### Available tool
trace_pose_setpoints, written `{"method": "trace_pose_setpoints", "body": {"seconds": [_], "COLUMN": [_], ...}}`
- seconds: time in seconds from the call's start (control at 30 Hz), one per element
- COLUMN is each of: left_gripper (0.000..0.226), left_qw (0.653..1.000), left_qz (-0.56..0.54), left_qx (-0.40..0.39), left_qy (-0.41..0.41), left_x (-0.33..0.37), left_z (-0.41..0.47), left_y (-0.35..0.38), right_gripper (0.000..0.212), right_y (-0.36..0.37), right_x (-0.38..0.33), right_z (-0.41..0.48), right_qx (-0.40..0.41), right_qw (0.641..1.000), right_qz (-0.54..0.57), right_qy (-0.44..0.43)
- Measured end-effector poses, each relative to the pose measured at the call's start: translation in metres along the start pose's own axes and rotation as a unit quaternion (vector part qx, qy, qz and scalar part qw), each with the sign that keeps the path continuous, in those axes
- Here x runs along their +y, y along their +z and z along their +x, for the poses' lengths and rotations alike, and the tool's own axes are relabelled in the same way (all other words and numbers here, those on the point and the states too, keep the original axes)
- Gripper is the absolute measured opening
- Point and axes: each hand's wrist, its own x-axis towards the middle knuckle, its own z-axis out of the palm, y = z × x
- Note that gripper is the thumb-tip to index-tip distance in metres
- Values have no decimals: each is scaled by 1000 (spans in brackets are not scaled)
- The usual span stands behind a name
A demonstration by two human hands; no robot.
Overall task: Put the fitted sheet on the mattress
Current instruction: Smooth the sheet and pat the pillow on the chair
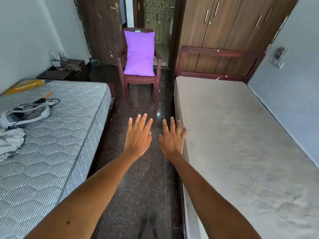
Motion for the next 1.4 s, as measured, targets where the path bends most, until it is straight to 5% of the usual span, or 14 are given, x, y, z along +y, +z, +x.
{"method": "trace_pose_setpoints", "body": {"seconds": [0.93, 1.4], "left_gripper": [54, 41], "left_qw": [993, 994], "left_qz": [-46, -71], "left_qx": [-30, -7], "left_qy": [-108, -77], "left_x": [-283, -424], "left_z": [511, 795], "left_y": [216, 336], "right_gripper": [61, 62], "right_y": [118, 181], "right_x": [-75, -115], "right_z": [615, 945], "right_qx": [-29, -32], "right_qw": [998, 998], "right_qz": [-12, 7], "right_qy": [-57, -45]}}
